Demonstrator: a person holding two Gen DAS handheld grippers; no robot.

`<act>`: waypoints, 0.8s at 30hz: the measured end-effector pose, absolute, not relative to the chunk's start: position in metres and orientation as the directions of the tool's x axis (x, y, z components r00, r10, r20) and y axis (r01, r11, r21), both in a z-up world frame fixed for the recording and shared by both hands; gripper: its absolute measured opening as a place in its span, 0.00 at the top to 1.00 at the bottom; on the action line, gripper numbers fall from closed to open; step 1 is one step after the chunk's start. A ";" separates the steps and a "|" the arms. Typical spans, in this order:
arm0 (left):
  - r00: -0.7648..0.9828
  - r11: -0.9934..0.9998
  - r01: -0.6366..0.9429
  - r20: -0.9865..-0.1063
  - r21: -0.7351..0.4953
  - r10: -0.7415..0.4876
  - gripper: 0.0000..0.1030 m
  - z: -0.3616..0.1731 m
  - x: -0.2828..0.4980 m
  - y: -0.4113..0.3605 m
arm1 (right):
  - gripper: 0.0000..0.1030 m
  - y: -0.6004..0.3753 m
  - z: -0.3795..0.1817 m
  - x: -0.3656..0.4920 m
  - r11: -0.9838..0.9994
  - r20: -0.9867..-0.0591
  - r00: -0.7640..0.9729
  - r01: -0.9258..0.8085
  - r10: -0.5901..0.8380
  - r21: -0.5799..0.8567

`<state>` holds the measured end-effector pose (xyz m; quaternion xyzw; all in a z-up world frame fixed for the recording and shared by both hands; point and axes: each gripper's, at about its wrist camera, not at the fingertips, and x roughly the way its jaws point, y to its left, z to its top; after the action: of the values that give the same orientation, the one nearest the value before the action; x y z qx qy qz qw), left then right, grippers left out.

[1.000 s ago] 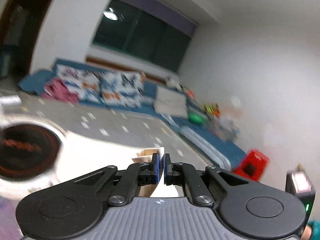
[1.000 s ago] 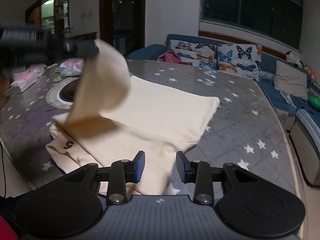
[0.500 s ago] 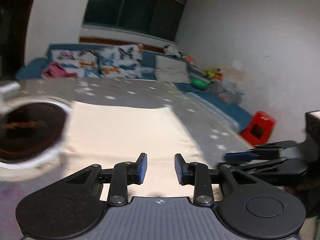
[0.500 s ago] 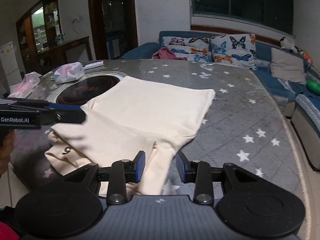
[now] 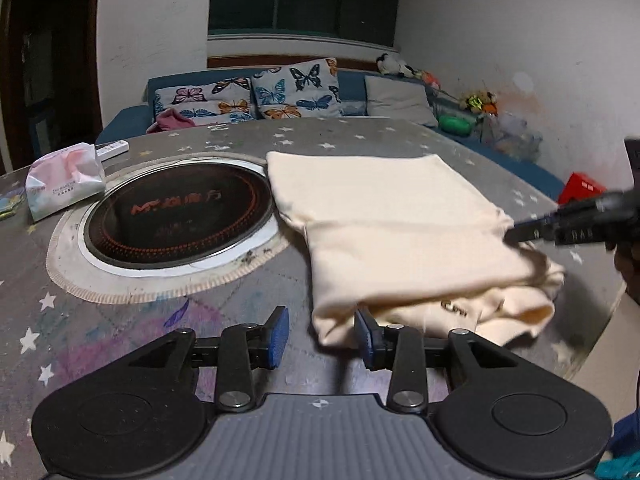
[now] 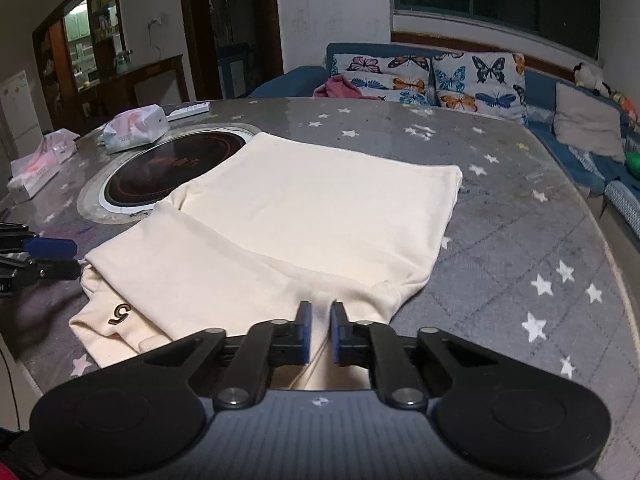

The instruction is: Fold clothes

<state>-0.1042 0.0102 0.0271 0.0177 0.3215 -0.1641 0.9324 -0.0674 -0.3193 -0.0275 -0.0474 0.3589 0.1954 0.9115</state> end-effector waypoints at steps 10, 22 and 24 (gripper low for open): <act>0.734 0.932 0.361 -0.605 -0.041 -0.310 0.78 0.021 -0.097 0.001 | 0.98 -0.308 -0.002 -0.072 0.920 -0.621 0.740 -0.385 0.259 -0.076; 0.747 0.933 0.360 -0.600 0.001 -0.287 0.86 0.022 -0.100 0.002 | 0.86 -0.324 -0.013 -0.069 0.927 -0.645 0.700 -0.374 0.306 0.034; 0.749 0.933 0.360 -0.598 0.005 -0.286 0.87 0.023 -0.101 0.002 | 0.83 -0.323 -0.018 -0.068 0.927 -0.657 0.692 -0.374 0.299 0.028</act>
<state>-0.1006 0.0025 0.0225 0.0602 0.3091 -0.1730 0.9332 -0.0679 -0.3228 -0.0179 -0.0538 0.3469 0.1832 0.9183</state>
